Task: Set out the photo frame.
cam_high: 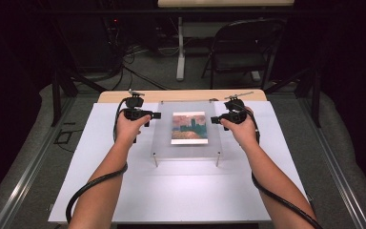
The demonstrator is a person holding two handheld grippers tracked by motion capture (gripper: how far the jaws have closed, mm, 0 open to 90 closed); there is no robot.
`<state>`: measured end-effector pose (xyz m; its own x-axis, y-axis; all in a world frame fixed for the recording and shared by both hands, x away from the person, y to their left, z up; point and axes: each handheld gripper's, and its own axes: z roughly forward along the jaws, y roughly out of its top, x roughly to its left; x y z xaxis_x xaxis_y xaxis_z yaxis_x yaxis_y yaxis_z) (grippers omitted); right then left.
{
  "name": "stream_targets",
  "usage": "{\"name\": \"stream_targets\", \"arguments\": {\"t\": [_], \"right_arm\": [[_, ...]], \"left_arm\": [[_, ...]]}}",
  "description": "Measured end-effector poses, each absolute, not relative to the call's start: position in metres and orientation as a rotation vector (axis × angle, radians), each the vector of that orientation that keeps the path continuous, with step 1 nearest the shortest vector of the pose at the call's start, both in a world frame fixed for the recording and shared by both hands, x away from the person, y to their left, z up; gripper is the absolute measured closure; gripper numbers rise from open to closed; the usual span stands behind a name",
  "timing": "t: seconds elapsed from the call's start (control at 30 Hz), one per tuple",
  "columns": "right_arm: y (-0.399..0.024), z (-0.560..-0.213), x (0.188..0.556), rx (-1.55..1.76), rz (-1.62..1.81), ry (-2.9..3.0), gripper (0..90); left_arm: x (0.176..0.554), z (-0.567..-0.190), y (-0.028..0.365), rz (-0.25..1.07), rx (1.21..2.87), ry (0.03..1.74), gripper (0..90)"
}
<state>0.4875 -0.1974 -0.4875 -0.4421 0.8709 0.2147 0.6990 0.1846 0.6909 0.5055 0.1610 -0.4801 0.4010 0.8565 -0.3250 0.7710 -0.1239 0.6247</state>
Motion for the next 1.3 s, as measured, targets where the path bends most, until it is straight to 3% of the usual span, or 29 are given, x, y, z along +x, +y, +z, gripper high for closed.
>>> {"name": "stream_targets", "arguments": {"t": [0.5, 1.3], "right_arm": [[-0.197, -0.509, 0.511, 1.615, 1.096, 2.257, 39.7], [-0.193, -0.526, 0.517, 1.718, 1.132, 2.291, 36.6]], "left_arm": [[0.521, -0.505, 0.15, 0.083, 1.925, 1.452, 40.9], [0.523, -0.529, 0.15, -0.026, 1.888, 1.488, 37.5]]}}
